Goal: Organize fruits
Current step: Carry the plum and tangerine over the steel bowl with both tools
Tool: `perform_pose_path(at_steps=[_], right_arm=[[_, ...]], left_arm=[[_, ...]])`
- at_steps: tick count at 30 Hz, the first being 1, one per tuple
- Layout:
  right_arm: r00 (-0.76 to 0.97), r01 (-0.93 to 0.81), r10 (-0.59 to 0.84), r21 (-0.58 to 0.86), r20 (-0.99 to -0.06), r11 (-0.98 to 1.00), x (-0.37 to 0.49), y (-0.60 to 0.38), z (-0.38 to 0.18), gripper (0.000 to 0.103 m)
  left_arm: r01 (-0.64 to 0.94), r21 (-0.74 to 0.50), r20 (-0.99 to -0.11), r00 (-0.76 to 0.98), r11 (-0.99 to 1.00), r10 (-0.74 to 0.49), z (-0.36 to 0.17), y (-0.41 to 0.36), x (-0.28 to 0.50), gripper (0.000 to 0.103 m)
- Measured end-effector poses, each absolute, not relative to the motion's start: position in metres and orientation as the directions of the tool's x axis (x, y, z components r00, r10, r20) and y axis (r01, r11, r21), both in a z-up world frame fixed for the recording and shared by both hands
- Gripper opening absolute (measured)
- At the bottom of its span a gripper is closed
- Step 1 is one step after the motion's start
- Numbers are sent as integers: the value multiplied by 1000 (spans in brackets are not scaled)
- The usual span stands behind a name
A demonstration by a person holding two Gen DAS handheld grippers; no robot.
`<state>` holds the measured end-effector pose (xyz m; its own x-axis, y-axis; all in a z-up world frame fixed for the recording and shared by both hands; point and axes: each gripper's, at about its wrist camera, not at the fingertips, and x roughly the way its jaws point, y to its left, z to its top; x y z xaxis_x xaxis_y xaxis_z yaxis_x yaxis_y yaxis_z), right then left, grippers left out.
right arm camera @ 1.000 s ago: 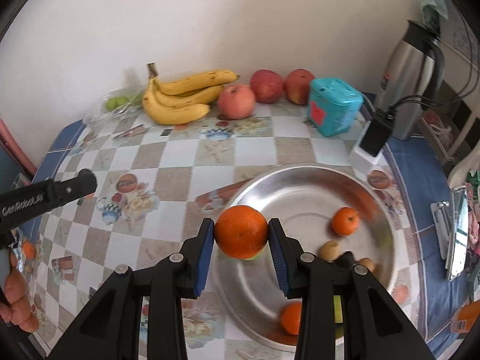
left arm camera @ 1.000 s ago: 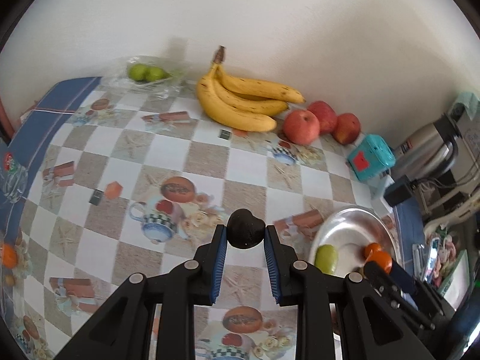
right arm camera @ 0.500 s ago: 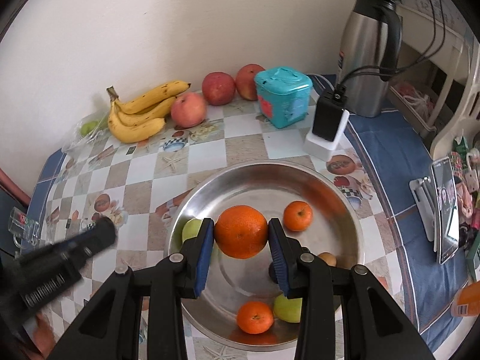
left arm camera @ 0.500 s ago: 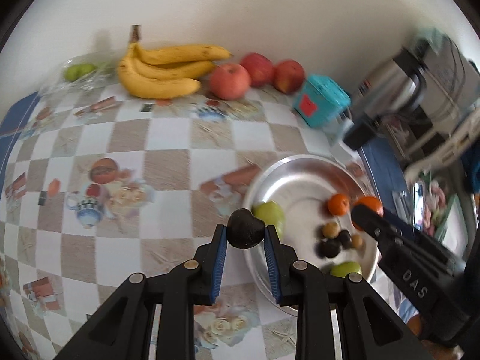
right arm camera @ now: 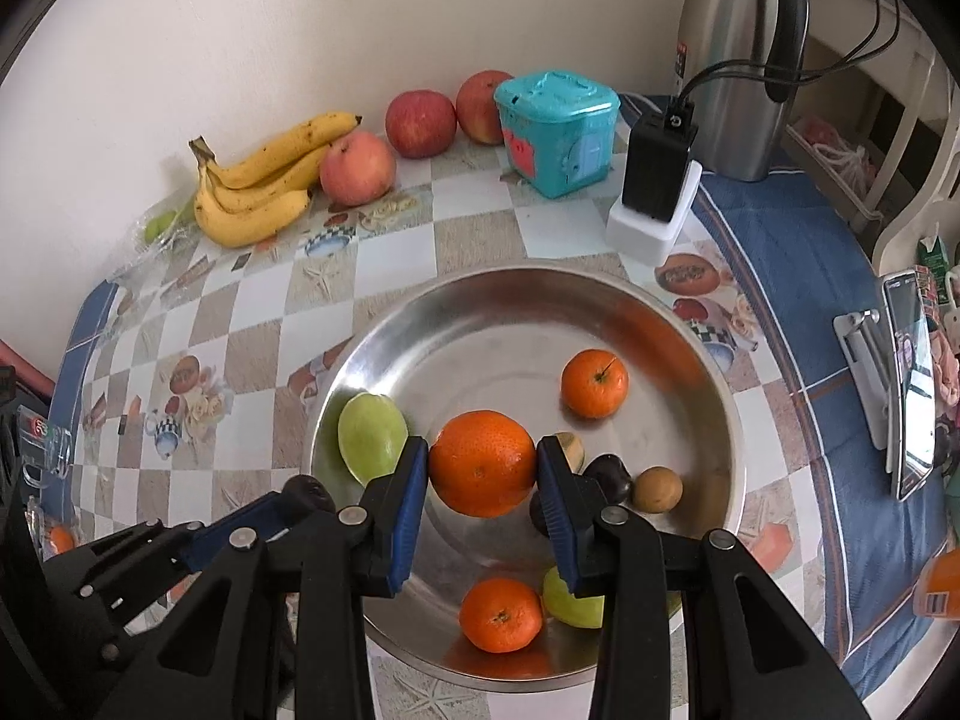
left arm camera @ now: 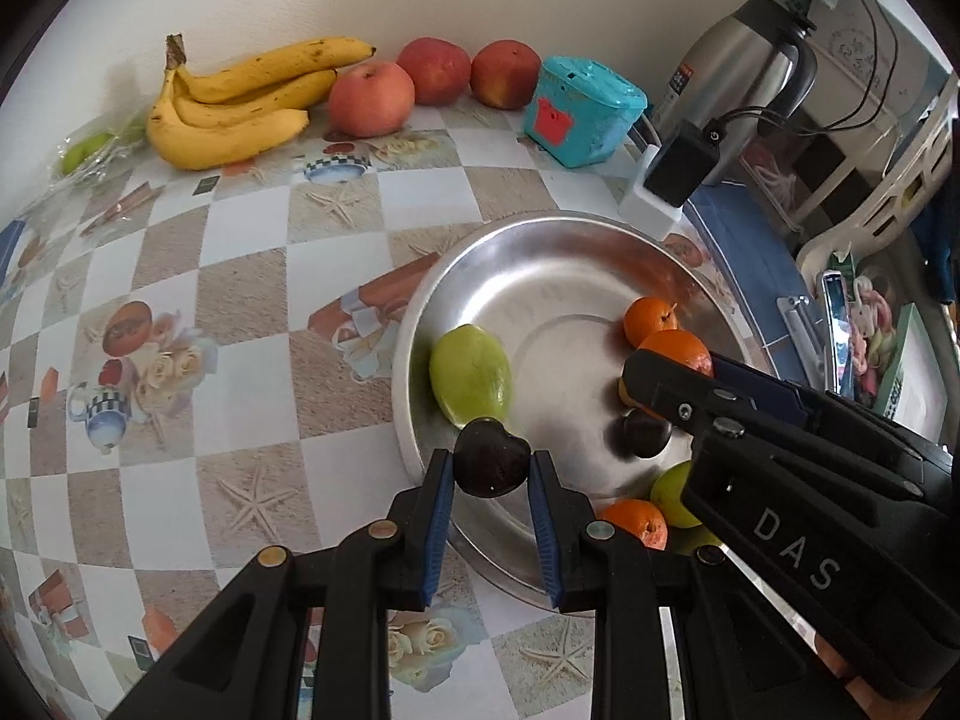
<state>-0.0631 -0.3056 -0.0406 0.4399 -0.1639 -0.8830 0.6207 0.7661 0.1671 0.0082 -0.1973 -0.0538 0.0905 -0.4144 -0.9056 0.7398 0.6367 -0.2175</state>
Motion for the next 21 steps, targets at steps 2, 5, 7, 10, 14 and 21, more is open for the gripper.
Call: perform_pose_path(at_steps=[2, 5, 7, 10, 14, 21], right_arm=[[432, 620, -160, 163, -887, 767, -62, -305, -43, 39], [420, 621, -151, 162, -895, 767, -61, -305, -48, 39], [412, 622, -146, 161, -899, 767, -60, -305, -52, 39], [408, 622, -143, 160, -902, 767, -59, -304, -53, 39], [403, 621, -140, 157, -904, 768, -59, -304, -56, 39], [387, 615, -133, 149, -912, 774, -56, -302, -61, 39]], left_arm=[[739, -218, -905, 92, 637, -416, -54, -197, 8, 27], [741, -213, -906, 95, 637, -413, -56, -197, 8, 27], [740, -214, -906, 93, 638, -412, -57, -197, 9, 27], [742, -207, -909, 96, 638, -406, -59, -198, 8, 27], [744, -203, -912, 93, 637, -399, -62, -199, 8, 27], [741, -202, -915, 92, 641, -394, -63, -199, 8, 28]])
